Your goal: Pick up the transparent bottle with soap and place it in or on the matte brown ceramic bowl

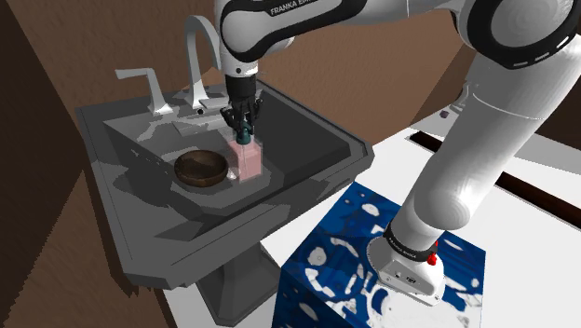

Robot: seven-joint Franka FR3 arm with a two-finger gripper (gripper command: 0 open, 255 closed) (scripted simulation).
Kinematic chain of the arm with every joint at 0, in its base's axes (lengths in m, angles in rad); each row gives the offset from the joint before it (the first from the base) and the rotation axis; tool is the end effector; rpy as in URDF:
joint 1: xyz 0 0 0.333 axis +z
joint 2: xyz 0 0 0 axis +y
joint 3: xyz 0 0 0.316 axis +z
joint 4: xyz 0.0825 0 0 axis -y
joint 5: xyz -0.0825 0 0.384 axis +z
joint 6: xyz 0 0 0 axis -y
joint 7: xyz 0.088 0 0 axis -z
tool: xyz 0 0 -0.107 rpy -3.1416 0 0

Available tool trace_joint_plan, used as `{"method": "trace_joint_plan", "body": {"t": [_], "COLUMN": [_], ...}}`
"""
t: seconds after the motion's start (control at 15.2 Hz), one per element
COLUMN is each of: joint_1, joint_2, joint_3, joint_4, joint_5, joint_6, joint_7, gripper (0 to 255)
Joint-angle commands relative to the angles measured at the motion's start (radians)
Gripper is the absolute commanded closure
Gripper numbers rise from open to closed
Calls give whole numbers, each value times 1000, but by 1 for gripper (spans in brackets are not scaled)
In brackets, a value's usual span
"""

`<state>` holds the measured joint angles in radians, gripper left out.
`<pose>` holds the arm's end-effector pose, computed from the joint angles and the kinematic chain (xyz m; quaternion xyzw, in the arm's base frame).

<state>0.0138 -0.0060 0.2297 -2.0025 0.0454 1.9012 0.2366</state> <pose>0.5250 0.1340 0.4511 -0.9986 0.0050 0.0512 0.0085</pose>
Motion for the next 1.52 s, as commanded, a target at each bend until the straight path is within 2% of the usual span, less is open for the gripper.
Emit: {"method": "trace_joint_plan", "body": {"t": [0.0, 0.73, 1.19, 1.32, 1.45], "joint_1": [0, -1, 50, 77, 115], "joint_2": [-5, -26, 258, 361, 488], "joint_3": [0, -2, 30, 35, 36], "joint_4": [24, 140, 591, 763, 984], "joint_5": [1, 4, -61, -86, -115], "joint_6": [-28, -165, -338, -409, -504], "joint_7": [2, 3, 93, 115, 135], "gripper": [255, 255, 255, 255, 255]}}
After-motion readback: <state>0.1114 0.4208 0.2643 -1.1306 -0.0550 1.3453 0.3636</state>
